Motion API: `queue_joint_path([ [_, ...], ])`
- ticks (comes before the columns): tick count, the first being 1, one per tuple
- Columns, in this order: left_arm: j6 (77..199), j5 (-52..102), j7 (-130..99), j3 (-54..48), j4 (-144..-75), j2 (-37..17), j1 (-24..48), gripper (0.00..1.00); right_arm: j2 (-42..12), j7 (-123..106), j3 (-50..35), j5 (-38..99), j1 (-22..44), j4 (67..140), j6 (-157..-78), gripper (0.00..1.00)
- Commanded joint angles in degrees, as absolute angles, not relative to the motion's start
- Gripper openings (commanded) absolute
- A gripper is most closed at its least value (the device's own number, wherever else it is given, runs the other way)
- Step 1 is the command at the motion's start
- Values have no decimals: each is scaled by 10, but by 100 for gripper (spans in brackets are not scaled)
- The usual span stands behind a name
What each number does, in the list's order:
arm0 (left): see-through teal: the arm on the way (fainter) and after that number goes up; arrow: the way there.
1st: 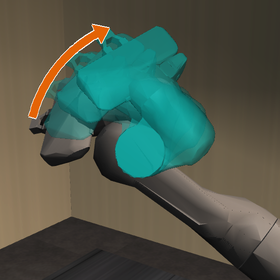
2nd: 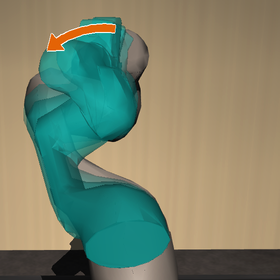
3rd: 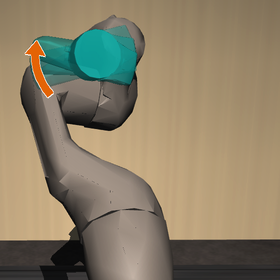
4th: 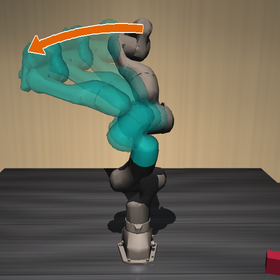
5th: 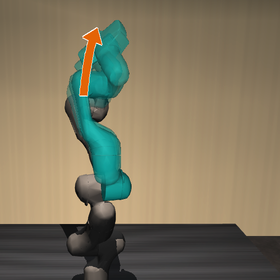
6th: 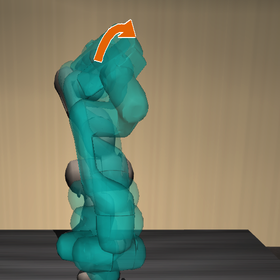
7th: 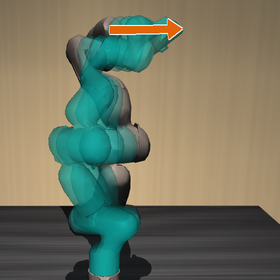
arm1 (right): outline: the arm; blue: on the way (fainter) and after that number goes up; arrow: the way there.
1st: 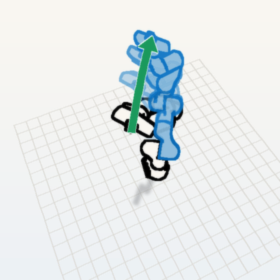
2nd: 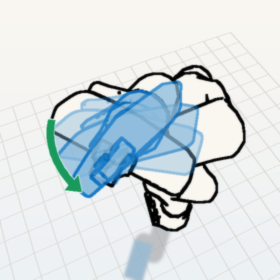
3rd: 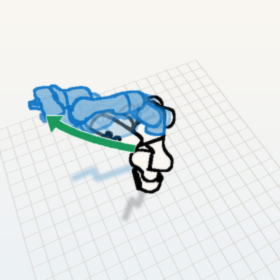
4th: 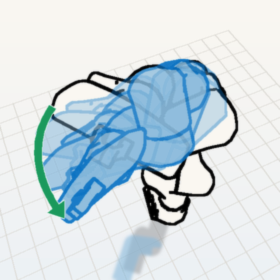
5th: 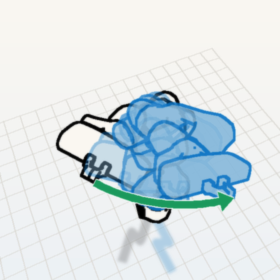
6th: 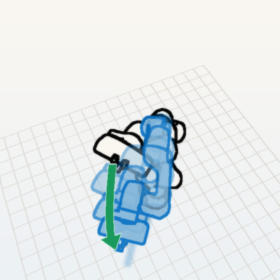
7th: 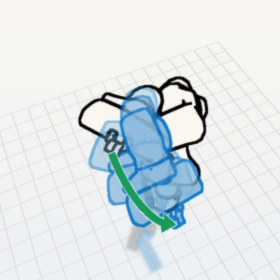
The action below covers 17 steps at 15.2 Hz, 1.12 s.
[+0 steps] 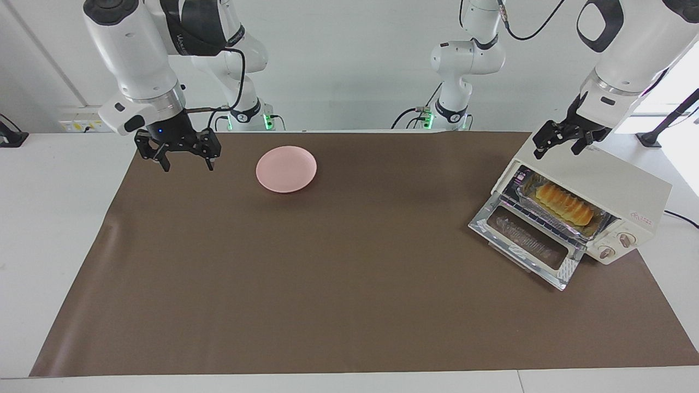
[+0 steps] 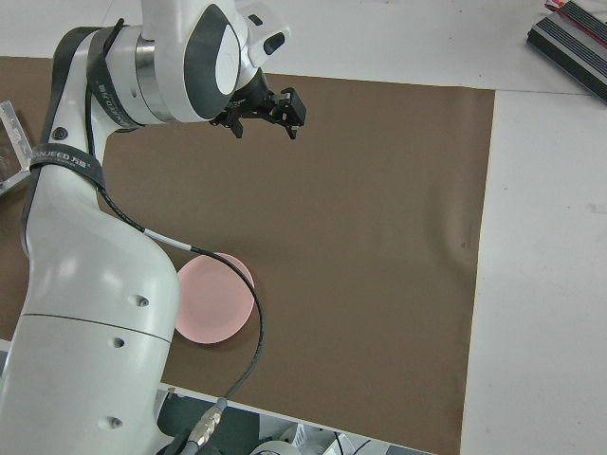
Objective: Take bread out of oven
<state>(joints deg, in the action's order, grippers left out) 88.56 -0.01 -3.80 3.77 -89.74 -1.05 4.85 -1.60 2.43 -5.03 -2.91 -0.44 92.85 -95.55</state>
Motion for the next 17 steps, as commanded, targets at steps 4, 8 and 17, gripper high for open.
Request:
queue_joint_path([
  [4,896,4,-30,36,-918,6,42,100,-8,11,-57,-35,-14,937,-954,100],
  [8,893,4,-34,35,-918,7,47,100,-8,11,-56,-35,-16,937,-954,100],
  [17,861,-18,-182,35,-848,-60,43,100,-8,11,-56,-35,-24,937,-953,100],
])
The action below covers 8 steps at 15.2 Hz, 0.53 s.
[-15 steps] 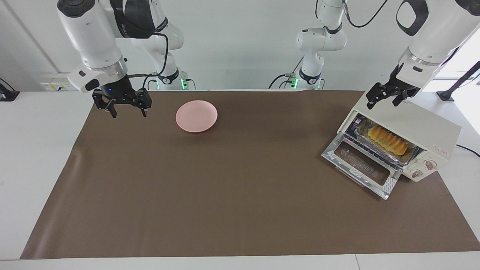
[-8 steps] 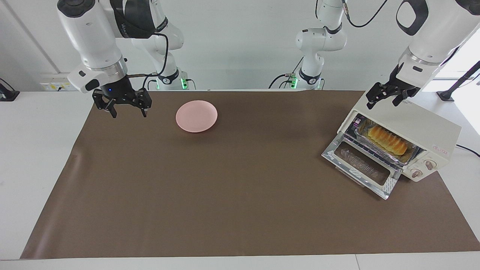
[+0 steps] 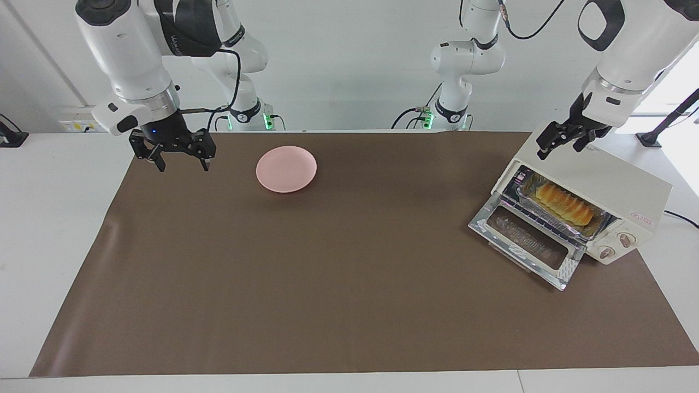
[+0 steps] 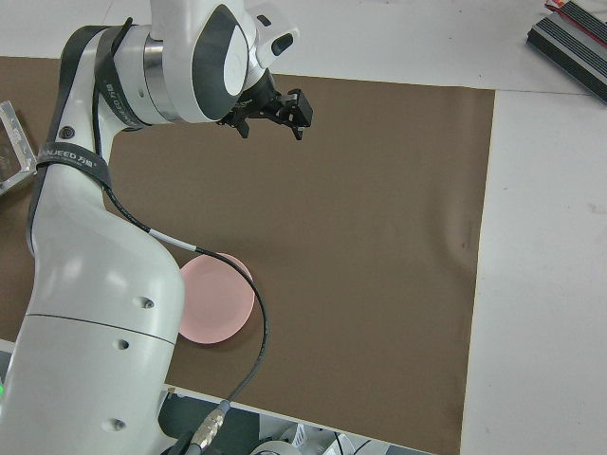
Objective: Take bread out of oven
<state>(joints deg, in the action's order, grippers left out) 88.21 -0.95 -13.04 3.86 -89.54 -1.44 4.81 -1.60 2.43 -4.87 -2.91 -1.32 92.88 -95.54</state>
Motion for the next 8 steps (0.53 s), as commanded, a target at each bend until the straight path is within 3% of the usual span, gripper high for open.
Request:
queue_joint_path([
  [1,845,-18,-190,36,-808,-93,42,100,-8,11,-56,-35,-24,938,-953,100],
  [5,775,-46,-291,63,-597,-278,68,100,-8,4,-58,-25,-23,936,-939,100],
  [8,829,-54,-316,153,-589,-329,132,100,-8,-6,-57,13,-23,935,-936,100],
])
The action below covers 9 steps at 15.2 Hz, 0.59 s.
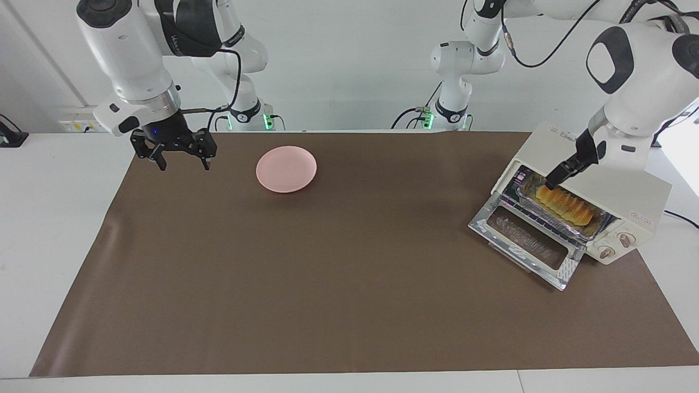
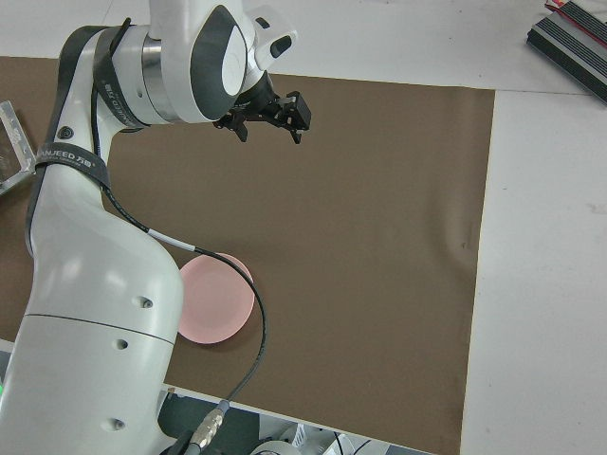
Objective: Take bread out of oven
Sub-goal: 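Reach the left gripper into the toaster oven toward the foil tray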
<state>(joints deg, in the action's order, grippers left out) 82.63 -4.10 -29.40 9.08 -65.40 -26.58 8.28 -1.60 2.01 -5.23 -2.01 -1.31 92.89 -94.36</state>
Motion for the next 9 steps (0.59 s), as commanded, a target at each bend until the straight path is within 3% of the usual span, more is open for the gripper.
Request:
queue_joint_path([
  [1,843,-52,-322,189,-590,-349,159,100,-8,-7,-57,30,-24,934,-933,100],
  [6,877,-73,-451,217,-655,-373,188,100,-8,-11,-56,29,-24,932,-916,100],
  [9,883,-74,-471,217,-699,-357,190,100,-8,-24,-56,25,-24,931,-910,100],
])
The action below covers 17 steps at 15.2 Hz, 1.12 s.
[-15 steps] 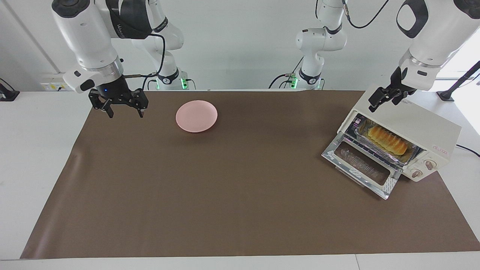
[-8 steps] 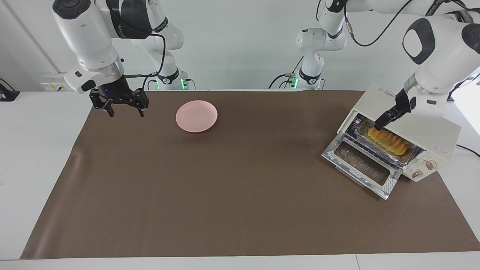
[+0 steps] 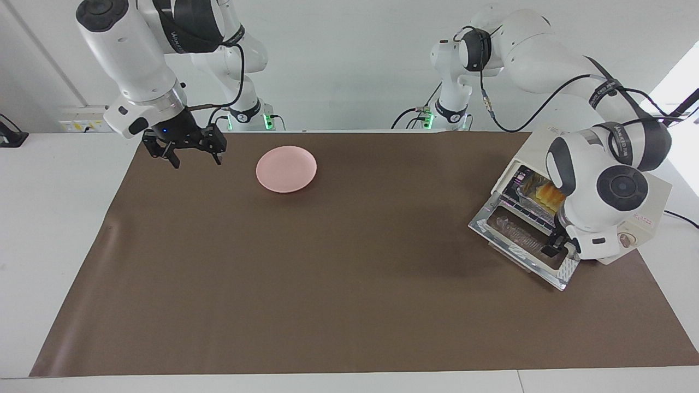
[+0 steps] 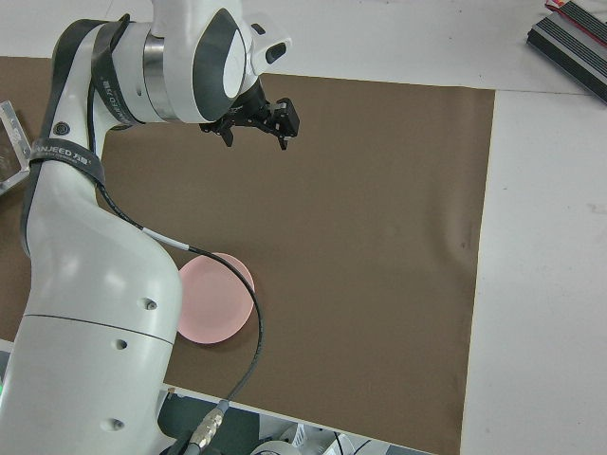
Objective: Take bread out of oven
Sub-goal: 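Reach the left gripper into the toaster oven toward the foil tray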
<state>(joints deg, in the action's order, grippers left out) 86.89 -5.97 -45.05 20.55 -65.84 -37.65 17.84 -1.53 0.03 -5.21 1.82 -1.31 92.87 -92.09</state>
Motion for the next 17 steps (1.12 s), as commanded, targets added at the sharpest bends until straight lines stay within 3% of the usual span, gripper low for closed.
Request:
queue_joint_path([
  [1,882,-75,-471,217,-702,-356,190,100,-9,-25,-55,20,-24,931,-907,100],
  [11,967,-76,-508,218,-846,-297,201,100,-4,-36,-55,-8,-26,932,-905,100],
  [17,983,-77,-500,218,-856,-293,200,100,-4,-36,-56,-8,-22,932,-905,100],
])
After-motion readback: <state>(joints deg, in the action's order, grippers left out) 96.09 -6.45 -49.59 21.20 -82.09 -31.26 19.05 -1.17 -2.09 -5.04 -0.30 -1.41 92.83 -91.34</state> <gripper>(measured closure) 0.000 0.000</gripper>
